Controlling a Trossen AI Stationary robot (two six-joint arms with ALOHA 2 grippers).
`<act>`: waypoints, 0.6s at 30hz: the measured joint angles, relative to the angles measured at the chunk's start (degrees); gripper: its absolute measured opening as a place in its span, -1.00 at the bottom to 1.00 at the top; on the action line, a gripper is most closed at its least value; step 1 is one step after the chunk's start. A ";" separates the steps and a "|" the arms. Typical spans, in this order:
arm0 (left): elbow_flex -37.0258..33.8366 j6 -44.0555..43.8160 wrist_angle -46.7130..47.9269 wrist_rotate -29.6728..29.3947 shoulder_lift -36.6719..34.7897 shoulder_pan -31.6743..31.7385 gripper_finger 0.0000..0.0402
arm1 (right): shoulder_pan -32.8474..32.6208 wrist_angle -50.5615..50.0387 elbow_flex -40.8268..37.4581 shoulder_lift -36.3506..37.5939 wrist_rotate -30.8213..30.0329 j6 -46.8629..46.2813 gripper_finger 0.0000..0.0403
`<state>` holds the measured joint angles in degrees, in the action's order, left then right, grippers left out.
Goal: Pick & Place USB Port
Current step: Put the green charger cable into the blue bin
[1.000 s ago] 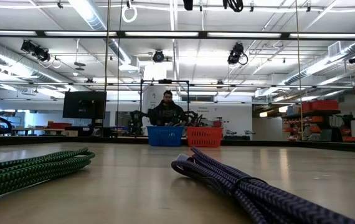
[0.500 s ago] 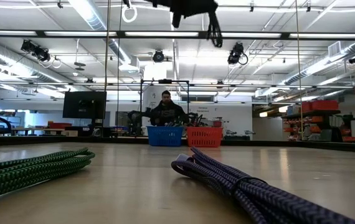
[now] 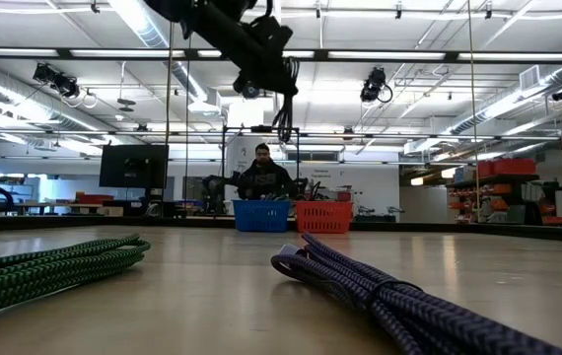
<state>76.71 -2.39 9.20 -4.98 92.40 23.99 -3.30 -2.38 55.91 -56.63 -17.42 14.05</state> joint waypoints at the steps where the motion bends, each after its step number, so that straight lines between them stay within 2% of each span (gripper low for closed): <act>1: 0.00 0.02 0.40 0.34 0.01 0.65 -0.90 | -0.41 -2.03 -0.05 -0.73 2.56 -1.24 -0.67; 4: 0.00 0.04 1.22 -0.78 0.13 2.35 -0.90 | -1.94 -5.99 -0.10 -2.37 6.11 -4.60 -0.61; 9: 0.00 -0.61 1.69 -1.17 1.10 4.94 -0.90 | -5.28 -6.17 -3.18 -5.83 5.90 -8.30 -0.55; 18: 0.00 -3.27 1.70 -1.19 6.85 7.54 -0.90 | -8.34 10.08 -13.22 -9.05 5.93 -12.14 -0.55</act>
<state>76.71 -5.66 10.90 -6.17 99.25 31.53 -11.64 7.70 42.69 -65.67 -11.48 1.91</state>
